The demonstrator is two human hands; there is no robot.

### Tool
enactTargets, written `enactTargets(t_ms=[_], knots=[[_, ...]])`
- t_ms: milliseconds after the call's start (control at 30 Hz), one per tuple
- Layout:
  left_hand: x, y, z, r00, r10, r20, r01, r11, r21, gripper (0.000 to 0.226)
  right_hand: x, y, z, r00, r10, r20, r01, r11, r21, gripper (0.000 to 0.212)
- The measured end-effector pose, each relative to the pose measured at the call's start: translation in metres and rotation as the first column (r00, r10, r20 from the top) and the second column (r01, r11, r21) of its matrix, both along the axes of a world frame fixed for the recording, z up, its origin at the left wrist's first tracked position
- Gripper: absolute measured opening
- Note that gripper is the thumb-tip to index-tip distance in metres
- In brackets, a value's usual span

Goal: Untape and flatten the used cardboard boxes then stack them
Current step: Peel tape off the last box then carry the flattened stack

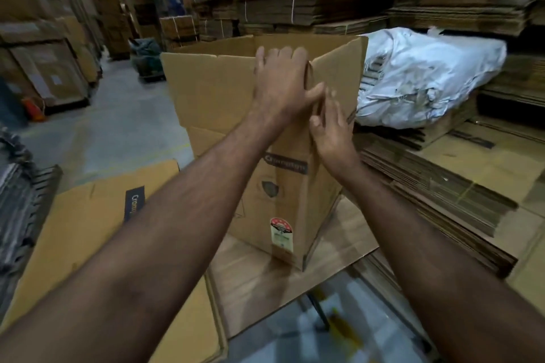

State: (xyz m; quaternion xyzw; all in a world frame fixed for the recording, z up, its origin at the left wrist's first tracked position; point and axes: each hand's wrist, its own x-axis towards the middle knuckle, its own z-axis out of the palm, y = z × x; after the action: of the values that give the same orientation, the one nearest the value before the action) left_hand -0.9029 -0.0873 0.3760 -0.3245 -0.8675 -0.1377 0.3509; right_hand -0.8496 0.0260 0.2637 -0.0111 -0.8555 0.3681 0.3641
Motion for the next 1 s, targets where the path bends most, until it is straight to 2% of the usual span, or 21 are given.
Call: enactTargets(t_ms=[100, 167, 300, 367, 400, 467, 533, 633, 700, 733, 800, 867, 933, 1000], knots=[[0.0, 0.012, 0.0, 1.0, -0.019, 0.002, 0.018, 0.987, 0.159, 0.027, 0.006, -0.001, -0.044, 0.982, -0.064, 0.177, 0.045, 0.993, 0.111, 0.096], [0.001, 0.021, 0.006, 1.0, 0.011, 0.01, -0.012, 0.988, 0.152, 0.027, 0.013, -0.003, -0.08, 0.942, -0.117, 0.314, 0.086, 0.99, 0.109, 0.109], [0.006, 0.041, 0.017, 0.998, -0.002, 0.062, -0.001, 0.999, 0.054, 0.032, 0.027, -0.007, -0.144, 0.729, -0.15, 0.668, 0.181, 0.983, 0.023, 0.122], [0.005, 0.047, 0.014, 1.0, -0.008, 0.029, 0.006, 0.997, 0.077, 0.031, 0.034, -0.004, -0.162, 0.663, -0.153, 0.732, 0.201, 0.979, 0.023, 0.119], [0.003, 0.047, 0.013, 1.0, -0.002, 0.005, 0.001, 0.995, 0.099, 0.031, 0.037, -0.002, -0.167, 0.677, -0.162, 0.718, 0.206, 0.978, 0.026, 0.113], [-0.003, 0.044, 0.021, 1.0, 0.019, -0.025, -0.015, 0.986, 0.169, 0.032, 0.045, 0.004, -0.166, 0.771, -0.18, 0.611, 0.196, 0.98, 0.041, 0.095], [-0.01, 0.033, 0.044, 0.999, 0.027, -0.028, -0.016, 0.947, 0.32, 0.033, 0.054, 0.01, -0.154, 0.866, -0.187, 0.464, 0.177, 0.982, 0.065, 0.08], [-0.038, -0.006, 0.088, 0.998, -0.026, 0.061, -0.014, 0.82, 0.572, 0.023, 0.063, 0.017, -0.113, 0.954, -0.22, 0.203, 0.21, 0.975, 0.066, 0.072], [-0.065, -0.04, 0.1, 0.979, -0.124, 0.163, -0.017, 0.745, 0.667, 0.021, 0.062, 0.026, -0.08, 0.962, -0.263, 0.071, 0.252, 0.958, 0.139, 0.071], [-0.075, -0.056, 0.099, 0.961, -0.168, 0.221, -0.03, 0.729, 0.683, 0.023, 0.06, 0.03, -0.064, 0.967, -0.245, 0.067, 0.23, 0.958, 0.172, 0.073], [-0.089, -0.084, 0.087, 0.934, -0.174, 0.313, -0.088, 0.737, 0.67, 0.027, 0.048, 0.034, -0.042, 0.974, -0.111, 0.195, 0.082, 0.985, 0.153, 0.081], [-0.1, -0.107, 0.071, 0.931, -0.161, 0.328, -0.108, 0.737, 0.667, 0.027, 0.034, 0.029, -0.033, 0.95, -0.015, 0.313, -0.045, 0.982, 0.185, 0.092], [-0.107, -0.126, 0.058, 0.931, -0.146, 0.335, -0.124, 0.736, 0.666, 0.028, 0.025, 0.014, -0.035, 0.931, -0.008, 0.364, -0.095, 0.96, 0.265, 0.097], [-0.113, -0.144, 0.051, 0.926, -0.115, 0.359, -0.156, 0.75, 0.643, 0.039, 0.018, -0.002, -0.04, 0.934, -0.029, 0.356, -0.084, 0.951, 0.297, 0.093]])
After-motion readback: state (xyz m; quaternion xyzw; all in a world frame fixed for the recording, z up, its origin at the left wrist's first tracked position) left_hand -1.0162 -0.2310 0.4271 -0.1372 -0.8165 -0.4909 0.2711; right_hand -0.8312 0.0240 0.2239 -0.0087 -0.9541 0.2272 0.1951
